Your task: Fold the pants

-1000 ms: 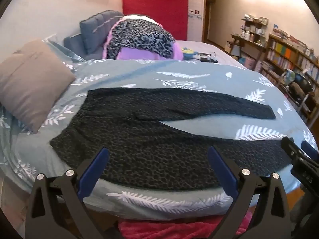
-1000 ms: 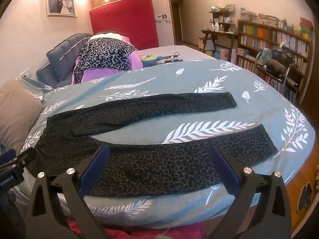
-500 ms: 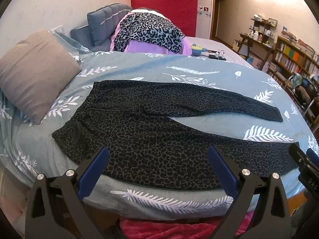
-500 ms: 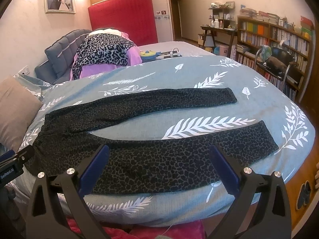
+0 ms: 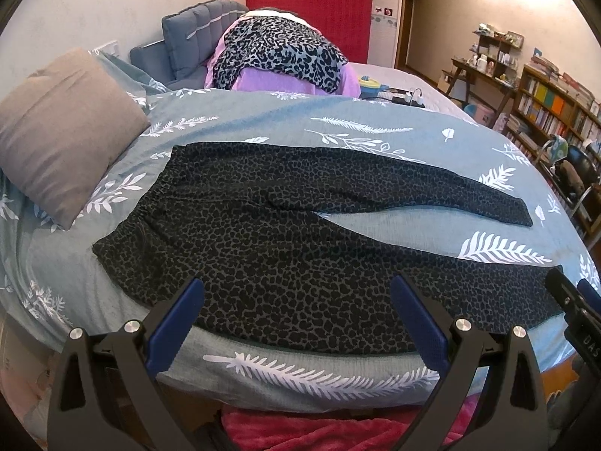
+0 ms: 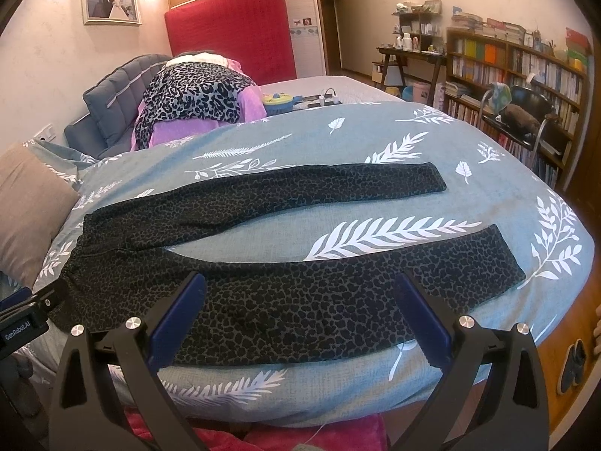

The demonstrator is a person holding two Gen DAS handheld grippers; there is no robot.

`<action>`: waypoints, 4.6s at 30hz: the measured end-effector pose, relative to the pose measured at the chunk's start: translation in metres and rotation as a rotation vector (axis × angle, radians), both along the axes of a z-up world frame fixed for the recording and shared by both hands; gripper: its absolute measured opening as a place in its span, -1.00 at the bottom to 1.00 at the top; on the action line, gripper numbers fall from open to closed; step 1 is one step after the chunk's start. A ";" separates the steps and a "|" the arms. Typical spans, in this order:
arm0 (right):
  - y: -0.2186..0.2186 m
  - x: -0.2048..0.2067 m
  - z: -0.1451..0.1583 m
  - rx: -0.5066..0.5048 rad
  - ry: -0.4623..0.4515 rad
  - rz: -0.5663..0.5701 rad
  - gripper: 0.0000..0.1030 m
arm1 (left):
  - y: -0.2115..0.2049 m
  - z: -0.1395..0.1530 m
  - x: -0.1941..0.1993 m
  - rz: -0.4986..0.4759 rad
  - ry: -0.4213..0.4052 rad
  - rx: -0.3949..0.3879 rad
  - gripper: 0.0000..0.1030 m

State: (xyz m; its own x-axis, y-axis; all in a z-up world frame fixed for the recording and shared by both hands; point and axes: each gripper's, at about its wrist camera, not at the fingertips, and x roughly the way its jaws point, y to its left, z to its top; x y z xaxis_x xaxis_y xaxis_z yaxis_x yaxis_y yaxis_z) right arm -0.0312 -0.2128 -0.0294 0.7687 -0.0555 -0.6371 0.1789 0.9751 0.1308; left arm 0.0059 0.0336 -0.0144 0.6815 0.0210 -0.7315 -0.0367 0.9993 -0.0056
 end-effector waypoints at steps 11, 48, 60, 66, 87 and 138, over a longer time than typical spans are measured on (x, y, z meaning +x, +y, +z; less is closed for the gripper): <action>-0.003 0.000 -0.004 0.011 0.010 -0.002 0.96 | 0.000 -0.004 0.002 0.001 0.012 0.002 0.91; -0.027 0.035 -0.040 0.030 0.150 -0.053 0.96 | 0.020 -0.039 0.047 0.065 0.097 0.026 0.91; -0.038 0.067 -0.059 0.069 0.208 -0.067 0.96 | 0.038 -0.053 0.089 0.123 0.140 0.056 0.91; -0.036 0.077 -0.061 0.086 0.181 -0.011 0.96 | 0.040 -0.058 0.101 0.134 0.151 0.057 0.91; -0.048 0.118 -0.098 0.138 0.272 -0.021 0.96 | 0.082 -0.077 0.180 0.212 0.216 0.073 0.91; -0.058 0.168 -0.146 0.170 0.336 -0.005 0.96 | 0.200 -0.142 0.437 0.710 0.491 -0.200 0.18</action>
